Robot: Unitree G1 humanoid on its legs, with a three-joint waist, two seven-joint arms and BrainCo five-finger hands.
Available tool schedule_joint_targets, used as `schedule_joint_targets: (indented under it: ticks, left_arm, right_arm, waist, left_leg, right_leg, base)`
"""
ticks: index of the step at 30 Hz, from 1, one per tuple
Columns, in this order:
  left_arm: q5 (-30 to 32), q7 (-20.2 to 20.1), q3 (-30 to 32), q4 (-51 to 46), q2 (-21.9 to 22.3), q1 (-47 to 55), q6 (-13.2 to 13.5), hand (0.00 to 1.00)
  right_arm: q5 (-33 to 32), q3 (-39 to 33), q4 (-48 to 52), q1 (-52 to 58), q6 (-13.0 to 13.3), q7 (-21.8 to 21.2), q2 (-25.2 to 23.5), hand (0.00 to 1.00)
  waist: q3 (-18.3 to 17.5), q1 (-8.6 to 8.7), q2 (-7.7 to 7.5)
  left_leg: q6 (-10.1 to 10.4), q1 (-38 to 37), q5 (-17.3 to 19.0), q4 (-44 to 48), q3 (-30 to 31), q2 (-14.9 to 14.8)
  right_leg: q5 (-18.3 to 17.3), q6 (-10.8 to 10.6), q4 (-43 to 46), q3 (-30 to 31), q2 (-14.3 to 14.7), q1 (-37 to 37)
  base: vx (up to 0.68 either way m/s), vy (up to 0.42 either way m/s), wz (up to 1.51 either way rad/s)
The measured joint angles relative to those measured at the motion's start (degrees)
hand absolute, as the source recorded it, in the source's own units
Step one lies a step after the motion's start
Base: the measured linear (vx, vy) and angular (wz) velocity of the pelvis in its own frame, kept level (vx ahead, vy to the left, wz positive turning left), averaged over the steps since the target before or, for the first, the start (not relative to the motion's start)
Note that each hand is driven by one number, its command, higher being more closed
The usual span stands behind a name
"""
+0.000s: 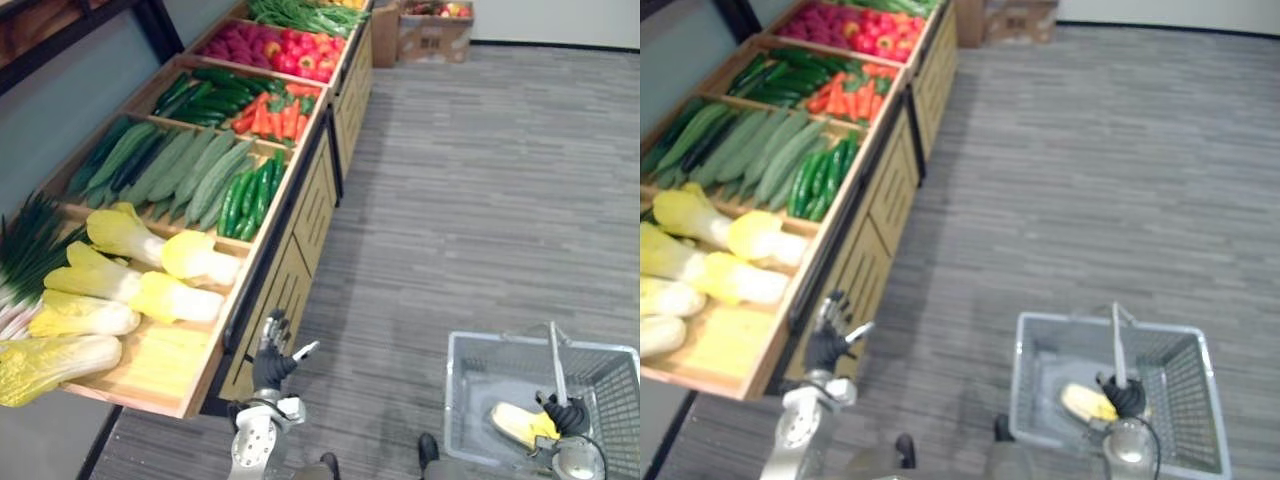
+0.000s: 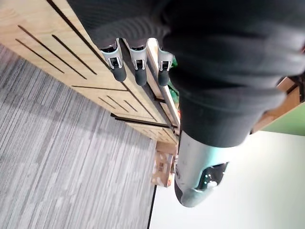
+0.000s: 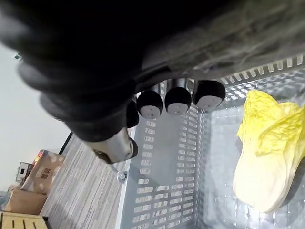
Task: Pick vegetable in the basket
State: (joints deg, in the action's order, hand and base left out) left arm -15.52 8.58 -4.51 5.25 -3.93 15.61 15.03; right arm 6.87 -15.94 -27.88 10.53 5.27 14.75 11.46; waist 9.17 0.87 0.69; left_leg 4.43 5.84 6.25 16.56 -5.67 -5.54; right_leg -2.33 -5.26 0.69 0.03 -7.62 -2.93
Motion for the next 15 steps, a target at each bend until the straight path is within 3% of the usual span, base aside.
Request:
schedule_joint_targets:
  ticks: [3,5,7,8,9,10,11,12,13,15]
  left_arm:
    - [0.0,0.2,0.4,-0.2,-0.8,0.1,0.0,0.00]
    - [0.0,0.3,0.4,-0.5,-0.8,0.1,0.0,0.00]
    - [0.0,0.7,0.4,-0.3,-1.2,-0.5,-0.2,0.00]
    - [0.1,1.2,0.4,0.5,-2.2,-1.2,-0.4,0.00]
    - [0.1,1.2,0.3,0.5,-3.0,-1.5,-0.6,0.00]
    - [0.1,1.2,0.3,0.5,-4.5,-2.0,-0.7,0.00]
    - [0.1,1.2,0.4,0.5,-5.0,-2.0,-0.7,0.00]
    - [0.4,1.3,0.4,0.4,-5.6,-1.9,-0.7,0.00]
    - [0.5,1.5,0.8,0.4,-6.2,-2.3,-0.7,0.00]
    - [0.4,1.7,1.0,0.4,-6.8,-2.6,-0.6,0.00]
  right_arm:
    - [0.0,1.6,0.0,-1.5,0.2,0.0,-0.3,1.00]
    - [0.0,1.7,-0.1,-2.3,0.2,0.0,-0.4,1.00]
    - [0.0,1.7,-0.3,-2.5,0.2,0.0,-1.0,1.00]
    - [0.0,1.8,-1.4,-3.5,0.2,-0.3,-2.2,1.00]
    - [0.0,1.8,-1.7,-3.8,0.2,-0.5,-2.9,1.00]
    - [0.0,1.8,-1.9,-3.2,0.2,-0.5,-4.1,1.00]
    - [0.0,1.9,-1.9,-3.0,0.2,-0.5,-4.3,1.00]
    - [0.0,1.9,-1.8,-2.5,0.3,-0.4,-4.5,1.00]
    - [-0.1,1.9,-1.8,-2.4,0.3,-0.4,-4.6,1.00]
    - [-0.1,1.8,-1.7,-2.5,0.3,-0.4,-4.6,1.00]
  waist:
    - [-0.1,-1.07,-0.96]
    - [-0.2,-1.37,-0.83]
    - [-0.3,-1.06,-0.87]
    - [0.7,-1.17,-2.49]
    - [1.1,-1.01,-3.25]
    - [1.7,-0.66,-4.39]
    - [1.7,-0.57,-4.43]
    - [1.8,-0.75,-3.87]
    - [1.7,-0.77,-4.16]
    - [1.6,-0.42,-4.13]
  left_leg:
    - [0.5,1.5,1.2,3.5,-0.3,0.3]
    - [0.0,1.7,3.8,3.4,-0.5,0.5]
    - [-1.4,-1.6,8.0,-0.9,-1.8,1.3]
    - [-1.7,-3.3,8.7,-1.2,-2.1,2.4]
    - [-2.3,-4.6,9.1,-1.4,-1.9,2.9]
    - [-3.2,-7.3,10.1,-1.5,-1.3,3.3]
    - [-3.7,-8.4,10.8,-1.6,-1.2,3.1]
    - [-4.4,-10.3,11.8,-1.7,-0.7,3.0]
    - [-4.9,-11.4,12.5,-2.1,-0.1,3.1]
    - [-5.2,-12.1,13.0,-2.6,1.2,3.0]
  right_leg:
    - [-0.3,-0.1,0.1,1.1,-0.6,-0.1]
    - [-2.9,-0.7,4.9,2.0,-0.3,-3.2]
    - [-6.6,-2.0,19.2,1.6,-0.4,-9.3]
    - [-6.6,-1.0,31.5,1.7,-1.6,-14.4]
    - [-5.7,0.2,36.8,1.9,-2.1,-16.0]
    - [-2.6,0.9,43.6,2.2,-2.9,-17.3]
    - [0.3,0.5,46.7,2.2,-3.1,-18.1]
    - [-0.9,1.3,50.5,1.2,-3.3,-20.2]
    - [-4.1,2.5,49.7,-0.3,-3.4,-21.4]
    - [-4.7,2.8,44.9,-2.8,-3.1,-23.0]
  base:
    - [0.09,0.054,-0.22]
    - [0.11,0.087,-0.12]
    - [0.13,0.123,-0.06]
    - [0.08,0.111,-0.03]
    - [0.09,0.090,0.12]
    - [0.09,0.039,0.19]
    - [0.14,0.058,0.15]
    - [0.16,0.084,0.12]
    - [0.22,0.088,0.22]
    - [0.25,0.031,0.38]
